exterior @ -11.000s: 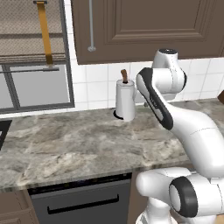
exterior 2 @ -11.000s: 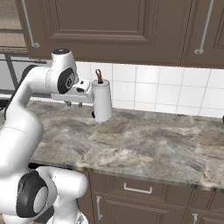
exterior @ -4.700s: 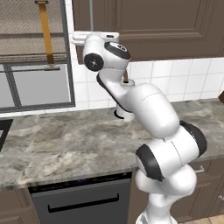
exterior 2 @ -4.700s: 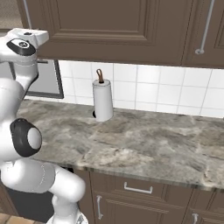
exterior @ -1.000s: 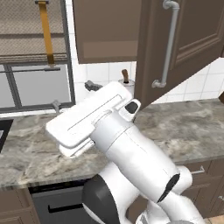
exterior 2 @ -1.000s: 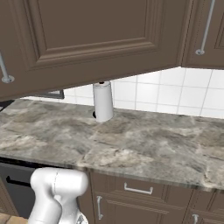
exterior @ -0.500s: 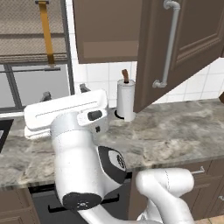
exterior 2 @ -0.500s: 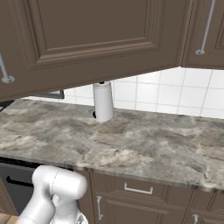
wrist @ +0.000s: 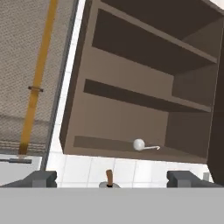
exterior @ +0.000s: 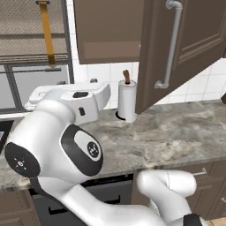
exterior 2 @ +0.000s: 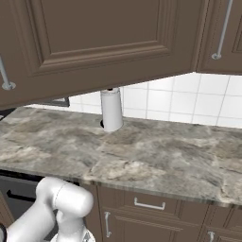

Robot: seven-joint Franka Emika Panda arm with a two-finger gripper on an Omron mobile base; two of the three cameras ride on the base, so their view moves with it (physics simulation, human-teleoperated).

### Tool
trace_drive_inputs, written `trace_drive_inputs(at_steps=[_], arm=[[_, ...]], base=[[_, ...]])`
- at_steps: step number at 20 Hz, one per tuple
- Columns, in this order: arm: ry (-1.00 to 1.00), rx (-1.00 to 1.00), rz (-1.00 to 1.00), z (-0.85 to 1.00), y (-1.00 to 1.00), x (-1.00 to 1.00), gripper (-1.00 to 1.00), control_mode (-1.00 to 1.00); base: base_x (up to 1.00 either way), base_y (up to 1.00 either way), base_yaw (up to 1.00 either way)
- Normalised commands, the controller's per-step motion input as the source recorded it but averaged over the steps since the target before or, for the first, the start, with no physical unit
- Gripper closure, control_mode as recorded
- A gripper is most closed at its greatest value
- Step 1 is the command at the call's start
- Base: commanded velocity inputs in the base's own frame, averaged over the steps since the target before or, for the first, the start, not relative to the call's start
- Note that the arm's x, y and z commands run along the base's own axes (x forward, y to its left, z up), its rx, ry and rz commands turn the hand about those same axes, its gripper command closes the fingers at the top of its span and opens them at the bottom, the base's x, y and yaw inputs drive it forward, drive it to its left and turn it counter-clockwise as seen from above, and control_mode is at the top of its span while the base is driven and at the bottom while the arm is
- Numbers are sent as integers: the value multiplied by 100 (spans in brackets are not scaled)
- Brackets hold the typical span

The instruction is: Open the cabinet and move the ladle to the pot. Then close the cabinet.

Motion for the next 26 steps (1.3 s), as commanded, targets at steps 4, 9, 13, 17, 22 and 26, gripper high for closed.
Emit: trace_drive_inputs(at_steps=[4, 9, 13, 17, 22, 26], arm=[[14, 4, -16, 1, -58, 40, -100, -100], [10, 3, -17, -5, -53, 37, -100, -100], [3, 0, -17, -29, -39, 27, -100, -100], [0, 0, -19, -25, -46, 19, -100, -100], [0, 0, -21, -14, -49, 24, -100, -100], [0, 0, -26, 0, -67, 5, -100, -100]], base=[[0, 0, 0], [0, 0, 0], [0, 0, 0], [0, 0, 0], [0, 0, 0], [0, 0, 0]])
